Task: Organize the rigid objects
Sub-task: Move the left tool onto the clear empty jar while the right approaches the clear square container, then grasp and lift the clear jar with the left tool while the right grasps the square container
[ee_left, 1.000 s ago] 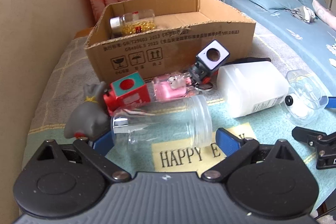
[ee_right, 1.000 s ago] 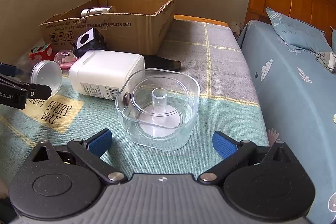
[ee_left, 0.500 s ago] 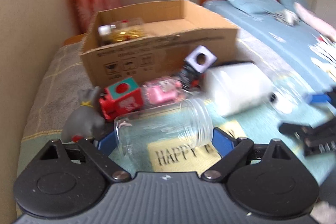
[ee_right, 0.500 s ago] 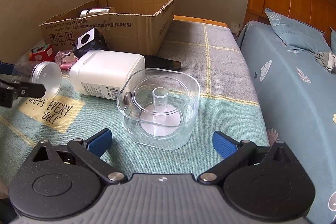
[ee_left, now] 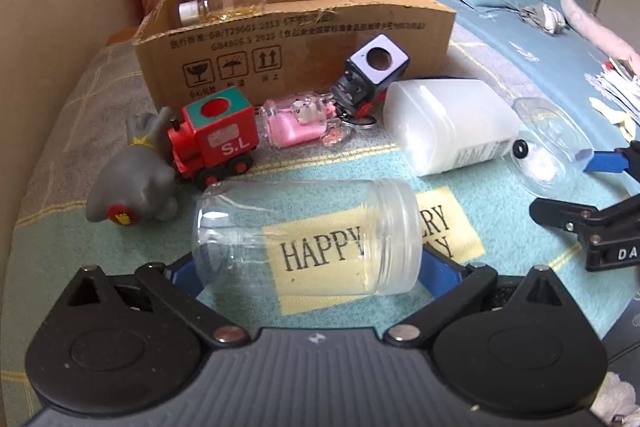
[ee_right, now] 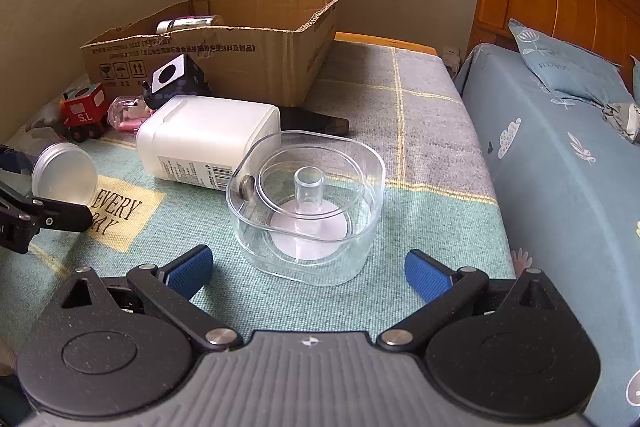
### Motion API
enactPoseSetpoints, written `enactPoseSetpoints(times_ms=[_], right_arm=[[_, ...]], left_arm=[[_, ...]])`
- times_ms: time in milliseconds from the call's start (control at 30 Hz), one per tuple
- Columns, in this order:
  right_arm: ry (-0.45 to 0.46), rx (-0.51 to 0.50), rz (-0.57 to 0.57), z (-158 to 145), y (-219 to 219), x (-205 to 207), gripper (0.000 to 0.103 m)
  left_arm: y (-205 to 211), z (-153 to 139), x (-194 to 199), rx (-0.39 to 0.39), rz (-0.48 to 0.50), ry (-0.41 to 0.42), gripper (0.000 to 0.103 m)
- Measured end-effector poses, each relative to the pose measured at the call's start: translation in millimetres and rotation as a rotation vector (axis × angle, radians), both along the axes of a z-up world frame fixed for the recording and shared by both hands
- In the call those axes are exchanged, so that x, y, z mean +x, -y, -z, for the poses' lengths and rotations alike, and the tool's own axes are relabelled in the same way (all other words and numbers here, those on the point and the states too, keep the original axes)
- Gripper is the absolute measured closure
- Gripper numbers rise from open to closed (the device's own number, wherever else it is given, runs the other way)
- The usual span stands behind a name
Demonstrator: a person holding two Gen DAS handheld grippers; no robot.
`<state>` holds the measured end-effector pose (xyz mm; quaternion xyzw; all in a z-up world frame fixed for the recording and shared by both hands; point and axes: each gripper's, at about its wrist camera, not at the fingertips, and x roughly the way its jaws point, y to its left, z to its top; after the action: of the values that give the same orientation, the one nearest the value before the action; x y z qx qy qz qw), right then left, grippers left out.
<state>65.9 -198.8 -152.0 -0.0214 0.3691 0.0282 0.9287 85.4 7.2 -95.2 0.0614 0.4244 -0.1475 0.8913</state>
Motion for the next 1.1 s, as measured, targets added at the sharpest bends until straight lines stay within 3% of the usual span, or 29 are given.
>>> enactPoseSetpoints(times_ms=[500,867,1100], right_arm=[[0.012,-0.004,-0.011,1.1,-2.1,20.6,0.0],[-0.012,-0.004,0.062,0.0,20.7,12.2,0.0],[-0.013,-0.028,0.023,-1.3,5.5,26.7,0.0]], left_arm=[[5.8,-2.9,4.1,0.016,-0.076,-0.027,0.001],[-1.2,-6.5,-5.2,0.069,-0.06,-0.002,0.001],[8.3,-13.9,-6.1,0.062,-0.044,0.024,0.001]])
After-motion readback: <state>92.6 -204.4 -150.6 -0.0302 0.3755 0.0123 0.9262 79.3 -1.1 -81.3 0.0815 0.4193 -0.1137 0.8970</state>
